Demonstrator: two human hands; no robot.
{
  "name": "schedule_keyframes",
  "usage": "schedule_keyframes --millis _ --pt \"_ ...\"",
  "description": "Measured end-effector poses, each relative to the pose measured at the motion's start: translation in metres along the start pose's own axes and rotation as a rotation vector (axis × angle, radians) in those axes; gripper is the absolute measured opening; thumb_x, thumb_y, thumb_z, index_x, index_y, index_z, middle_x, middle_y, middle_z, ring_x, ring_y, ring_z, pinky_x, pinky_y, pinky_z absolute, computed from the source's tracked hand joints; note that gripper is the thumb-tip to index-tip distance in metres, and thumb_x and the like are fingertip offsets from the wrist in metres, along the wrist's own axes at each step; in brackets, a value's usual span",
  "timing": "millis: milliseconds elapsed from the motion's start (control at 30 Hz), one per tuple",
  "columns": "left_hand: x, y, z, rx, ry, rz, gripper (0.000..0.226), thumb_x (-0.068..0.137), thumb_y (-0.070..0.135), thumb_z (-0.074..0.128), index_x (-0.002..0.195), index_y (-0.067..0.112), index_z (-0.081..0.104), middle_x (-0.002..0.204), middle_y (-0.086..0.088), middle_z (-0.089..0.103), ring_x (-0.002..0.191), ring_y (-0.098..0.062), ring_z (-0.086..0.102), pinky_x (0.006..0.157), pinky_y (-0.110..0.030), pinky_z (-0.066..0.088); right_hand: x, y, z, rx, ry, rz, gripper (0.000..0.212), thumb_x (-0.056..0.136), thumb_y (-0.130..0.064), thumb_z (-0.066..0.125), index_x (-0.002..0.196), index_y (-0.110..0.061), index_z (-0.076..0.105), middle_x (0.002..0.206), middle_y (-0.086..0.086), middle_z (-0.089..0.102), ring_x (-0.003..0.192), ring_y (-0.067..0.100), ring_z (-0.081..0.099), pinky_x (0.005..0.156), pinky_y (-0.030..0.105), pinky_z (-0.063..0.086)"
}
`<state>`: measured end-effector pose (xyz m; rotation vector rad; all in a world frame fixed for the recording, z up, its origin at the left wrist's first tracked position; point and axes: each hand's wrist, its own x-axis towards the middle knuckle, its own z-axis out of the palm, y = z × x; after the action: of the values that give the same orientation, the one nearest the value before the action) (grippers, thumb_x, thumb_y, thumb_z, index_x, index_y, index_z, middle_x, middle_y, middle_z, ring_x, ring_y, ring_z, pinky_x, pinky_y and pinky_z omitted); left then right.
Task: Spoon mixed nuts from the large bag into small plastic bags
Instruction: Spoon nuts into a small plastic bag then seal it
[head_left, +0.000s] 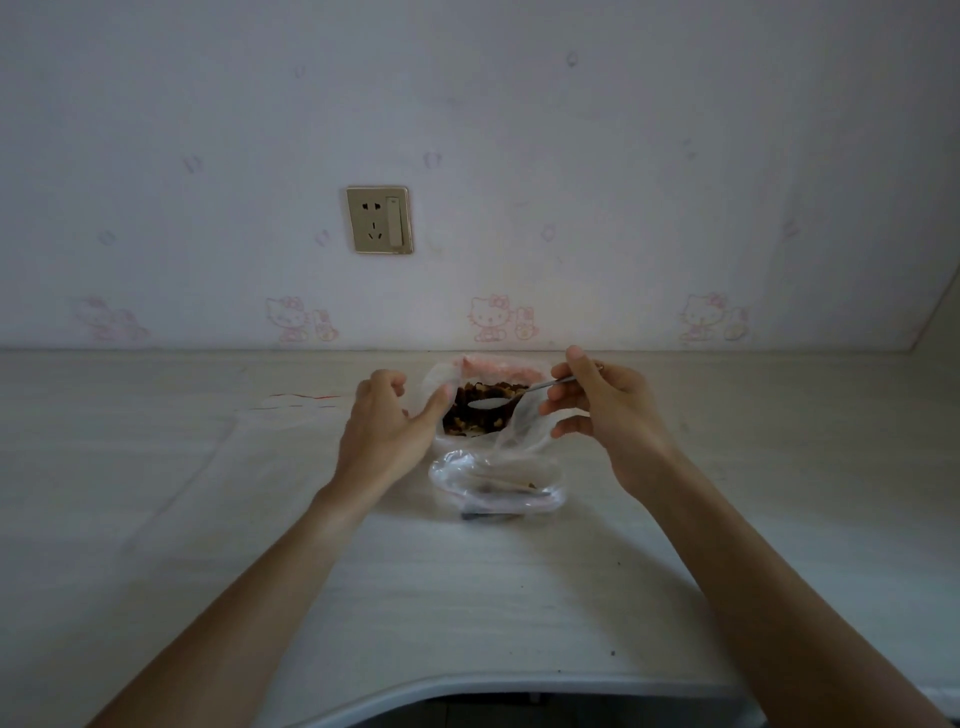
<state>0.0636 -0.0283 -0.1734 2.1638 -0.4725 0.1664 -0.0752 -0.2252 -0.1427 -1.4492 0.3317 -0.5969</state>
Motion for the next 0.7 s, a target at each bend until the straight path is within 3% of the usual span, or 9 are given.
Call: schedule_keyframes --millis 100,267,500,700 --pt "0.007 -0.002 0.01 0.095 -0.03 -0.008 0.064 0.091 0.07 0.056 0.126 0.017 0.058 0.124 0.001 0.059 0.109 -0.024 0.061 0.096 -0.044 0.051 -0.002 0.0 0.003 0.013 -0.064 -0.06 0.032 0.106 -0.029 0.054 0.095 -0.003 0.069 0.076 0.01 0.068 0.076 0.026 0.069 0.063 0.033 0.058" --pt "0.004 -0.007 0.011 0.129 0.008 0.063 0.035 0.097 0.054 0.056 0.098 0.02 0.065 0.094 0.004 0.068 0.091 -0.026 0.064 0.074 -0.038 0.049 -0.003 0.002 0.01 -0.017 -0.139 -0.068 0.033 0.106 -0.028 0.054 0.096 0.0 0.069 0.071 0.007 0.07 0.071 0.02 0.07 0.065 0.03 0.059" --pt "-0.003 -0.011 0.01 0.052 0.056 0.148 0.023 0.102 0.039 0.057 0.109 0.02 0.068 0.103 0.001 0.074 0.091 -0.027 0.069 0.081 -0.043 0.054 -0.004 0.008 0.012 -0.044 -0.043 0.014 0.038 0.105 -0.031 0.058 0.085 -0.001 0.071 0.07 0.016 0.074 0.066 0.03 0.074 0.061 0.034 0.063" --pt "-0.004 -0.009 0.011 -0.015 0.045 0.151 0.018 0.098 0.036 0.064 0.109 0.023 0.07 0.103 0.004 0.073 0.089 -0.024 0.069 0.08 -0.04 0.053 -0.005 0.012 0.016 -0.082 0.001 0.087 0.039 0.1 -0.033 0.065 0.089 0.004 0.071 0.077 0.023 0.076 0.069 0.035 0.077 0.057 0.032 0.062"
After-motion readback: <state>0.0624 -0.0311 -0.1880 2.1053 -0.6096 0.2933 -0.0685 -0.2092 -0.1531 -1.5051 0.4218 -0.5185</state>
